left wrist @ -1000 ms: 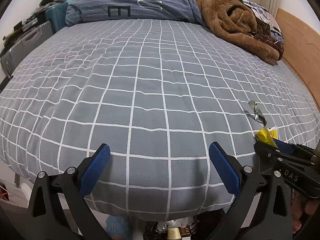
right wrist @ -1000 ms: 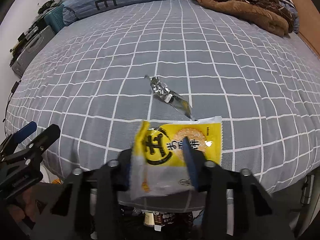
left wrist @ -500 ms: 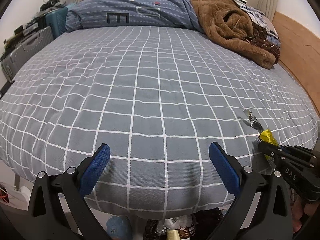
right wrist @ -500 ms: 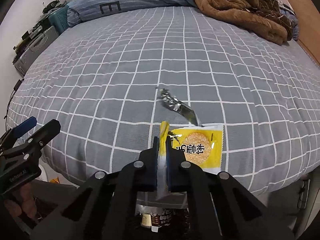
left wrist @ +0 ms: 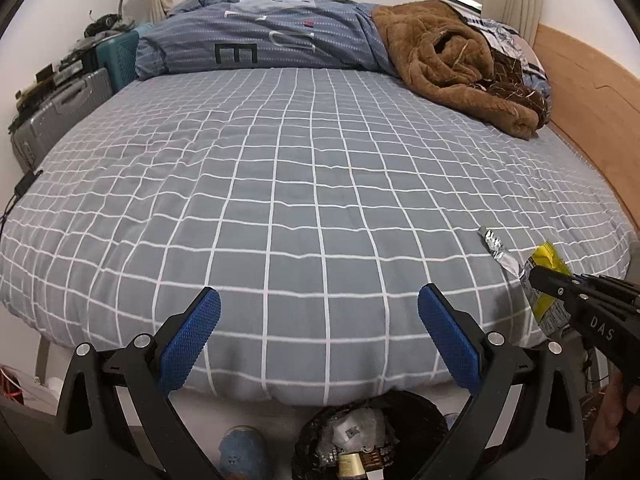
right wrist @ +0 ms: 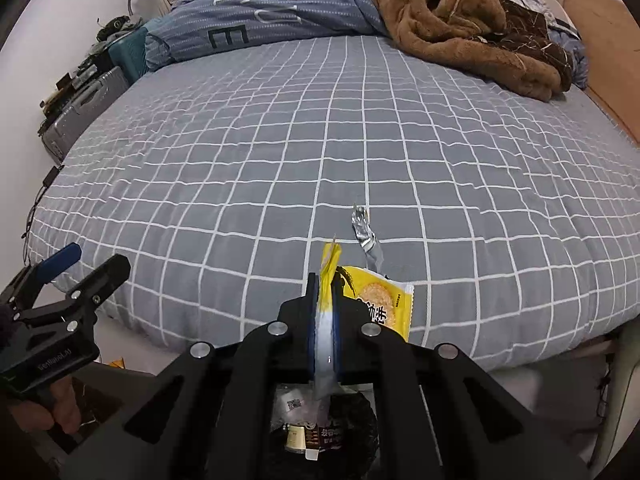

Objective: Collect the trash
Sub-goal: 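Carry the yellow wrapper with the right tool over the bin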

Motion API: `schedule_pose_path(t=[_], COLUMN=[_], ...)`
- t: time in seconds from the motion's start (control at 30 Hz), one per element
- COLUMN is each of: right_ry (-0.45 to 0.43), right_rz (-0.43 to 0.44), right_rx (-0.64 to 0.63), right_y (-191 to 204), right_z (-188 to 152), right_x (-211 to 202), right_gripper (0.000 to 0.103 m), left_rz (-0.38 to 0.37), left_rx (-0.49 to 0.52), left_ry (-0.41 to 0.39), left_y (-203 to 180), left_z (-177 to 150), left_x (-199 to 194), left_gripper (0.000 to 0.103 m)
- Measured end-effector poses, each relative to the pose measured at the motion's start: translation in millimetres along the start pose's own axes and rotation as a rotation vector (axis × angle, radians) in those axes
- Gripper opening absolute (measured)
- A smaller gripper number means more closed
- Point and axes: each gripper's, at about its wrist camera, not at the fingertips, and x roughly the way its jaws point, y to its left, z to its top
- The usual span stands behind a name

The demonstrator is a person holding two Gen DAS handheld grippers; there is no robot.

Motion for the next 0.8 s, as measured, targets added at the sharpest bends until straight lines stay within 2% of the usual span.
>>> schedule_pose_path(t=[0.3, 0.53, 0.8], right_ry=[-0.019, -0.033, -0.011], right_rz=[0.016, 0.042, 0.049], right_rx=[0.004, -0.030, -0.030], right_y=[2.2, 14.9, 13.5], right_z=[-17.8, -37.5, -61.2], right_x=[-33.0, -57.5, -66.2], right_gripper=[0.006, 0.006, 0.006], left_rz=[-0.006, -0.005, -0.009], left_rx=[-0.004, -0.006, -0.007], left_ry=[-0.007, 0.010, 0.013], left_y=[-5.8, -4.6, -4.0], left_z=[-14.1, -42.0, -62.2], left_x=[-28.4, -44.5, -59.1], left_gripper=[0.097, 0.097, 0.097])
